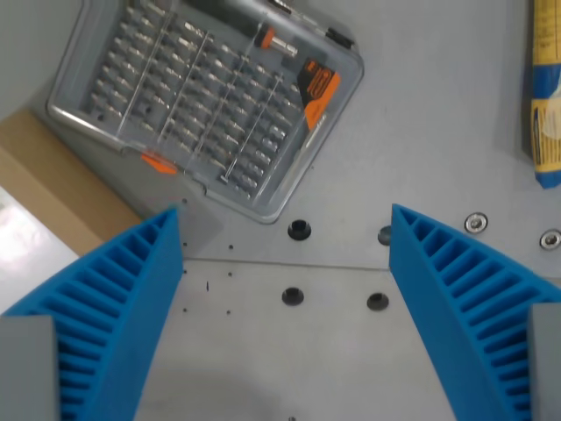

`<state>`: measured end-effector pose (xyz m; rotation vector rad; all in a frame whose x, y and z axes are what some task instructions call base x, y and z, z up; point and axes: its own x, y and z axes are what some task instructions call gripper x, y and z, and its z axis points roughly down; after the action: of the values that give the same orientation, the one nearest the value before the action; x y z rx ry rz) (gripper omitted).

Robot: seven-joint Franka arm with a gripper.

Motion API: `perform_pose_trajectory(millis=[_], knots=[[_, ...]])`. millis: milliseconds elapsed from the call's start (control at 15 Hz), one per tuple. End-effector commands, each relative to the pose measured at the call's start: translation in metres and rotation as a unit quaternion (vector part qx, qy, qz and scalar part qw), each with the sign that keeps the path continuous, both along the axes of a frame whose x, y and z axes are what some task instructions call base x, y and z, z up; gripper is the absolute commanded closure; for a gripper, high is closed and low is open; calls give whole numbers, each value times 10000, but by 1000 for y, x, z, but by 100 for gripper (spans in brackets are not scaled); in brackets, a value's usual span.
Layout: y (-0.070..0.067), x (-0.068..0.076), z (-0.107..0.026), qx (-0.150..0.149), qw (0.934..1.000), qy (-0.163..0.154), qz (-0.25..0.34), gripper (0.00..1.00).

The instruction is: Move above the white socket

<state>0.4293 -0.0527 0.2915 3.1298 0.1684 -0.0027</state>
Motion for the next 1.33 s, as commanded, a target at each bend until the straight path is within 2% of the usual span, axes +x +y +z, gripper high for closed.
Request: perform_pose_trajectory(millis=[67, 400, 1333], knots=[[1, 13, -2, 18, 9993, 73, 354, 0], [3, 29, -12, 22, 9984, 49, 558, 0], [12, 88, -54, 51, 9935, -49, 1137, 0]])
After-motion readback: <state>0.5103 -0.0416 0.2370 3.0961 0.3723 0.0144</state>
